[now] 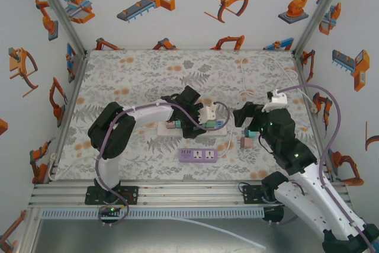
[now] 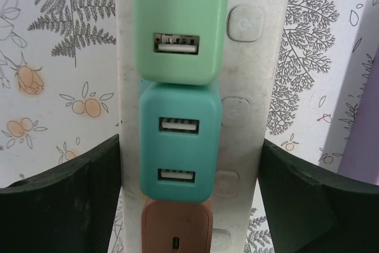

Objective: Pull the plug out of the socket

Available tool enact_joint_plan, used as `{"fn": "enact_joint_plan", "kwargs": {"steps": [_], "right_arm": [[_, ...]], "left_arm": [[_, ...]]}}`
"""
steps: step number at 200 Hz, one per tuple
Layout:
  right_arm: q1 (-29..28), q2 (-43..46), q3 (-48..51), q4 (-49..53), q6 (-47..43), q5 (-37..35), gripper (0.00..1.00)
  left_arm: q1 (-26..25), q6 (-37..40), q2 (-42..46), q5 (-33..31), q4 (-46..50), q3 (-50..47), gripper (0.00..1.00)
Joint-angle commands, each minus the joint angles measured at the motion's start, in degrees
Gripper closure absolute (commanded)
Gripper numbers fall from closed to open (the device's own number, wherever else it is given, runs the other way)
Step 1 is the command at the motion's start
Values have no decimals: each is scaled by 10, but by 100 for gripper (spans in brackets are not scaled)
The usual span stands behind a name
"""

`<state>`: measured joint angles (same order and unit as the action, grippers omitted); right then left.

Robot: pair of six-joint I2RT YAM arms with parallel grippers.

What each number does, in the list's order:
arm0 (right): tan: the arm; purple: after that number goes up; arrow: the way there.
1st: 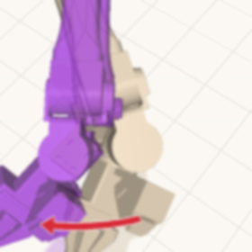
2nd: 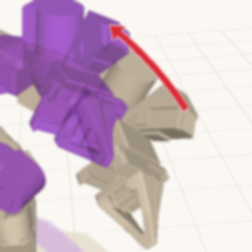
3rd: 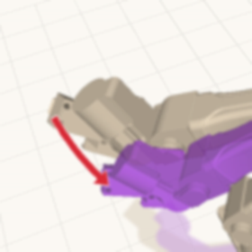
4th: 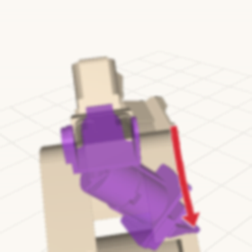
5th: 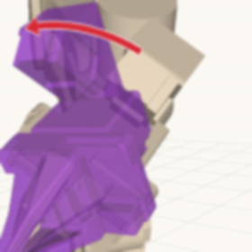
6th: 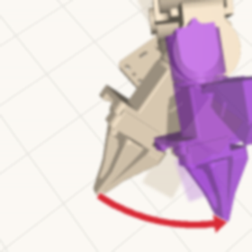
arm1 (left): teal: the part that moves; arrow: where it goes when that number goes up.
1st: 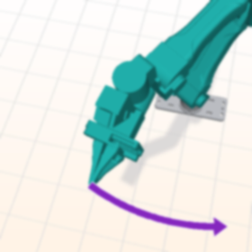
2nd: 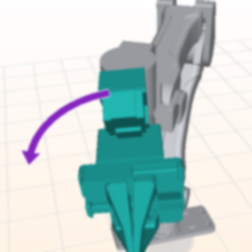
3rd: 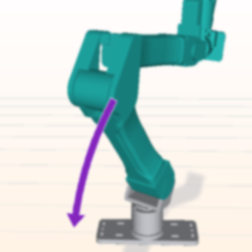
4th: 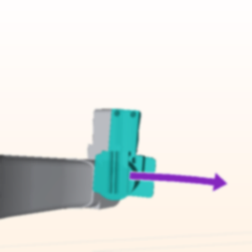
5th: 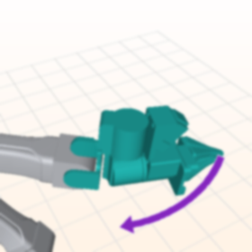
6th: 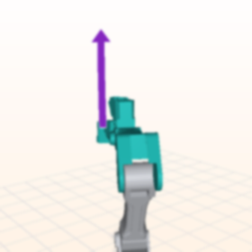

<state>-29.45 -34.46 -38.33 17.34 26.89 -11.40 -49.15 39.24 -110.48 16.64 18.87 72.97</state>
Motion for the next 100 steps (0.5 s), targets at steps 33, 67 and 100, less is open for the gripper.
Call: {"fn": "enact_joint_plan", "kwargs": {"steps": [33,67,100], "right_arm": [[-4,-6,3,-10,-10,4,11],[-4,-6,3,-12,-11,3,11],[-4,-14,2,-17,-13,11,11]], "left_arm": [[-10,27,1,-15,-7,10,37],[-10,23,7,-20,-10,12,27],[-11,17,26,-18,-14,12,14]]}}
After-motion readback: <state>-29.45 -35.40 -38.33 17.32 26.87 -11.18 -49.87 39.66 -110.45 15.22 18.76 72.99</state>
